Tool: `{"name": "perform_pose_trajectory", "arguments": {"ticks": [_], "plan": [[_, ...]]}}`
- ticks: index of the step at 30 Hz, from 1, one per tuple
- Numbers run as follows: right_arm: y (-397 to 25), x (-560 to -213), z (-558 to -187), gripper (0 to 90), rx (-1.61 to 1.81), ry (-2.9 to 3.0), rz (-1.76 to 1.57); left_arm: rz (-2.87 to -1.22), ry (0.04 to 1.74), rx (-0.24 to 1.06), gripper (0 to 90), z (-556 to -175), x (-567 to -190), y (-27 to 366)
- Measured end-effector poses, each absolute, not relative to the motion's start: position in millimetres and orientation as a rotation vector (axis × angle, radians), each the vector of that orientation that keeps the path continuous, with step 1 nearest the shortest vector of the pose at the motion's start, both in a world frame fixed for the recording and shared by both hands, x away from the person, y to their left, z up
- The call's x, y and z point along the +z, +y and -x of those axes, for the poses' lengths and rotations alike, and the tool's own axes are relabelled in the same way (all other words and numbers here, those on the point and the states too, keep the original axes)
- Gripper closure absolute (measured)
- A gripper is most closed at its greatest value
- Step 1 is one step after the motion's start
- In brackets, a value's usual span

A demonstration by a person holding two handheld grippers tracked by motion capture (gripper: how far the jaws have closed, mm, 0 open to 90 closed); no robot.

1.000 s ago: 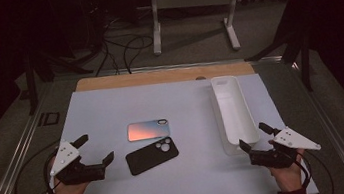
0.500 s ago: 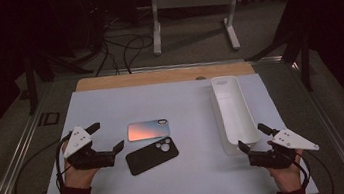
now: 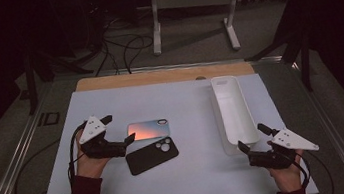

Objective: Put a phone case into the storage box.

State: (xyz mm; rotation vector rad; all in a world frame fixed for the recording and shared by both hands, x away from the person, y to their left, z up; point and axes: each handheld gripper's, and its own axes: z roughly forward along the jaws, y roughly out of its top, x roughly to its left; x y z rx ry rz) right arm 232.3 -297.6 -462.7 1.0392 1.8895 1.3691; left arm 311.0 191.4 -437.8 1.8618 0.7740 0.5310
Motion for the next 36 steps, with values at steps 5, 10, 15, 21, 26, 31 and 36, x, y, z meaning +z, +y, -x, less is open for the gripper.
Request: {"name": "perform_pose_trajectory", "arguments": {"ticks": [5,10,15,21,26,31,36], "plan": [[-297,-463,-232,8.5,1.366,1.894,-1.034,-1.863,0.778,0.518,1.1,-319,-439,184],[-297,-463,-232,8.5,1.363,1.896,-1.031,-1.868,0.779,0.499,1.3,-329,-441,176],[-297,-463,-232,8.5,1.363,1.894,-1.035,-1.881,0.774,0.479,2.5,-337,-444,166],[-297,-463,-232,8.5,1.362,1.897,-1.033,-1.904,0.774,0.451,4.3,-347,-448,154],[-297,-463,-232,8.5,1.360,1.896,-1.035,-1.932,0.784,0.438,8.0,-354,-452,144],[-297,-463,-232,8.5,1.360,1.899,-1.034,-1.966,0.774,0.433,15.8,-358,-455,133],[-297,-464,-233,8.5,1.360,1.899,-1.034,-2.009,0.755,0.383,41.8,-366,-461,121]]}}
